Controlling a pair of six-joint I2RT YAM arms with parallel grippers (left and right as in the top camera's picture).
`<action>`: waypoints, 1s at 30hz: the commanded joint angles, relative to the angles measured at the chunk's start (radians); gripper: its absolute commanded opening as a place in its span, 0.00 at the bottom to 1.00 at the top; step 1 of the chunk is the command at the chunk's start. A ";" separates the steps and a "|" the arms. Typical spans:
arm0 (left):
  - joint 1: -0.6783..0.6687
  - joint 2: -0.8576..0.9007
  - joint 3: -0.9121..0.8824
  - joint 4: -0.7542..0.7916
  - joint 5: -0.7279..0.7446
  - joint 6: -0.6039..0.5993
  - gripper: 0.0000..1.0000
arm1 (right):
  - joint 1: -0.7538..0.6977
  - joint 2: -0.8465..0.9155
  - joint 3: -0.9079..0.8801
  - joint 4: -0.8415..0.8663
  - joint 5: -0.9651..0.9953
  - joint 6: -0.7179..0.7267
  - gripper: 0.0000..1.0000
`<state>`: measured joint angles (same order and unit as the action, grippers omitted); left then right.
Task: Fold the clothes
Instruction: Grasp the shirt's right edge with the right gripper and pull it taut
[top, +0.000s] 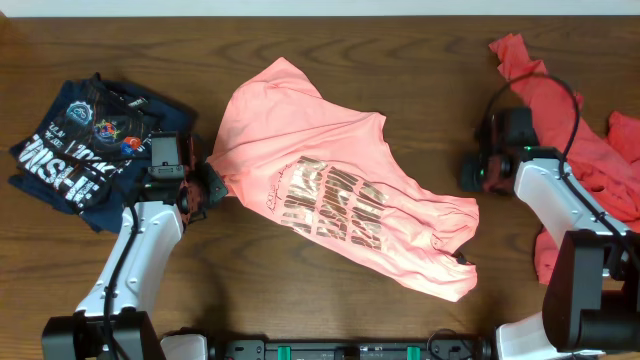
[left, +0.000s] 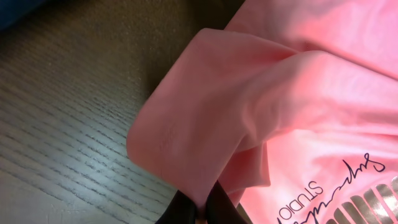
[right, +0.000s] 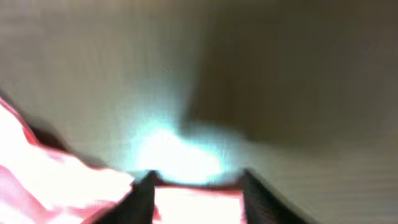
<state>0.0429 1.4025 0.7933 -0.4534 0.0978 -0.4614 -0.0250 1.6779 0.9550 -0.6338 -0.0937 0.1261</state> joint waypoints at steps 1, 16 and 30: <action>0.000 0.004 0.003 -0.007 -0.004 0.020 0.06 | 0.002 -0.004 -0.023 -0.048 -0.042 -0.010 0.53; 0.000 0.004 0.003 -0.006 -0.004 0.020 0.06 | 0.024 -0.004 -0.157 0.087 -0.059 -0.015 0.01; 0.000 0.004 0.003 0.017 0.029 0.019 0.06 | -0.177 -0.003 0.194 0.347 0.179 0.030 0.01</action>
<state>0.0429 1.4025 0.7933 -0.4477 0.1078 -0.4477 -0.1585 1.6817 1.0668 -0.3042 0.0334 0.1497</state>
